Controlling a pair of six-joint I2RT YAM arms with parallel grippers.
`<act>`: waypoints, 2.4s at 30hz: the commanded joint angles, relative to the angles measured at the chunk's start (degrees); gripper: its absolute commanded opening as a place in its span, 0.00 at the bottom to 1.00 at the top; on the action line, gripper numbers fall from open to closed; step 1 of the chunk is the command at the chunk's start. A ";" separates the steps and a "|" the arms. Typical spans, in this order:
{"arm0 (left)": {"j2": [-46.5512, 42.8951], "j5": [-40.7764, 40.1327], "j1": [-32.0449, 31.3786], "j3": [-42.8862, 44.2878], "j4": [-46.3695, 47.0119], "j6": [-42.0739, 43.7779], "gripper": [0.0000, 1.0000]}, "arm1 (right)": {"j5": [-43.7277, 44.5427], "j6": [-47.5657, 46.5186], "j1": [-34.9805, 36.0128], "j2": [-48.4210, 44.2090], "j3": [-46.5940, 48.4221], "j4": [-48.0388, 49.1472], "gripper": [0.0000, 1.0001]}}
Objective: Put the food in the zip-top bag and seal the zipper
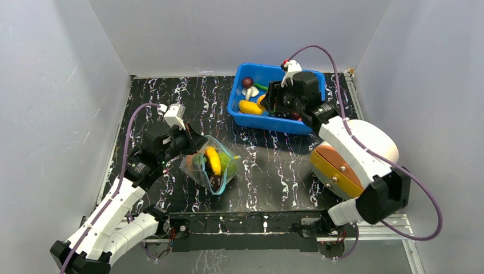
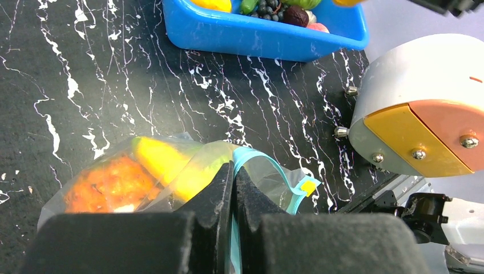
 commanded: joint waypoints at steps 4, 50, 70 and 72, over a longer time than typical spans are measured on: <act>1.65 -1.47 -0.16 4.23 1.98 0.55 0.00 | -1.63 4.67 7.94 -9.85 -5.46 3.05 0.33; -3.39 2.39 -0.20 1.03 2.00 -5.43 0.00 | 10.30 1.60 35.61 -2.54 -10.47 18.82 0.62; -3.17 9.52 -0.20 2.13 1.97 2.20 0.00 | -2.58 -37.51 35.60 -25.02 -16.90 -2.96 0.72; -2.77 10.25 -0.19 2.56 1.45 2.82 0.00 | -0.72 -39.25 35.55 -25.88 -18.56 -3.89 0.71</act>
